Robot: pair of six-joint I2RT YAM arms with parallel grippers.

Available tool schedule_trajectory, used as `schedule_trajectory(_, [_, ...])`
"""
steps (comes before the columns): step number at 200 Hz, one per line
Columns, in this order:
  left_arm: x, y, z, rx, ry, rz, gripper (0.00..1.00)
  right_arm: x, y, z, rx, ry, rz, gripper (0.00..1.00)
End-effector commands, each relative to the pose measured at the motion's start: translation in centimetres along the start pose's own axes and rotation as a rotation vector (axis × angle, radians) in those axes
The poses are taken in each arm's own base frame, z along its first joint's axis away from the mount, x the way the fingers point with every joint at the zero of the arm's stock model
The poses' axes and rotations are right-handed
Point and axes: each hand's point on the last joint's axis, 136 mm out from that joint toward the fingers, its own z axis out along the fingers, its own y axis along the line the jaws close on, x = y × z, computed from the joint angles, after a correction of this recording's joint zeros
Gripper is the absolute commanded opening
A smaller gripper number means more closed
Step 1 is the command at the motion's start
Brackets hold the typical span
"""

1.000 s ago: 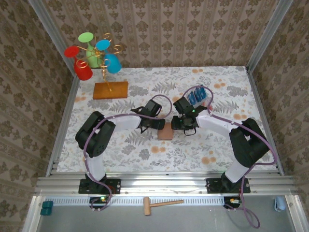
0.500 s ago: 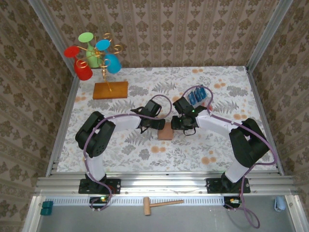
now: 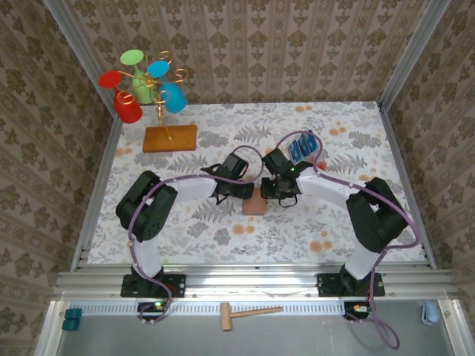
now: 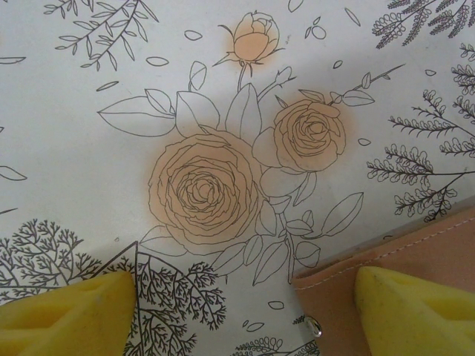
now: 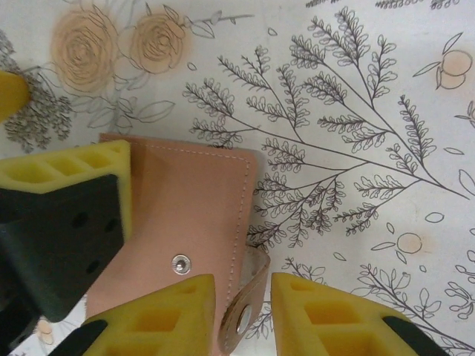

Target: Put the credit cards into the card holder

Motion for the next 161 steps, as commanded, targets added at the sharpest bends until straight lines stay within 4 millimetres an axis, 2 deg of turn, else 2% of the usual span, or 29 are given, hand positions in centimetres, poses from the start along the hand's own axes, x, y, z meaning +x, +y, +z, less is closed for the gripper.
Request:
schedule_trajectory(1, [3.3, 0.5, 0.8, -0.026, 0.092, 0.012, 0.79, -0.3, 0.4, 0.2, -0.005, -0.002, -0.003, 0.20])
schedule_trajectory(11, [3.2, 0.4, 0.8, -0.025, 0.091, 0.013, 0.79, -0.3, 0.4, 0.1, -0.005, -0.007, -0.003, 0.18])
schedule_trajectory(81, [3.4, 0.5, 0.9, -0.025, 0.094, 0.013, 0.79, -0.4, 0.4, -1.3, -0.014, -0.031, -0.004, 0.17])
schedule_trajectory(130, [3.5, 0.5, 0.9, -0.026, 0.096, 0.013, 0.79, 0.1, 0.1, -0.9, -0.011, -0.017, -0.003, 0.13])
schedule_trajectory(161, [3.4, 0.4, 0.9, -0.025, 0.094, 0.014, 0.79, 0.5, -0.2, -0.4, -0.001, 0.000, -0.002, 0.23])
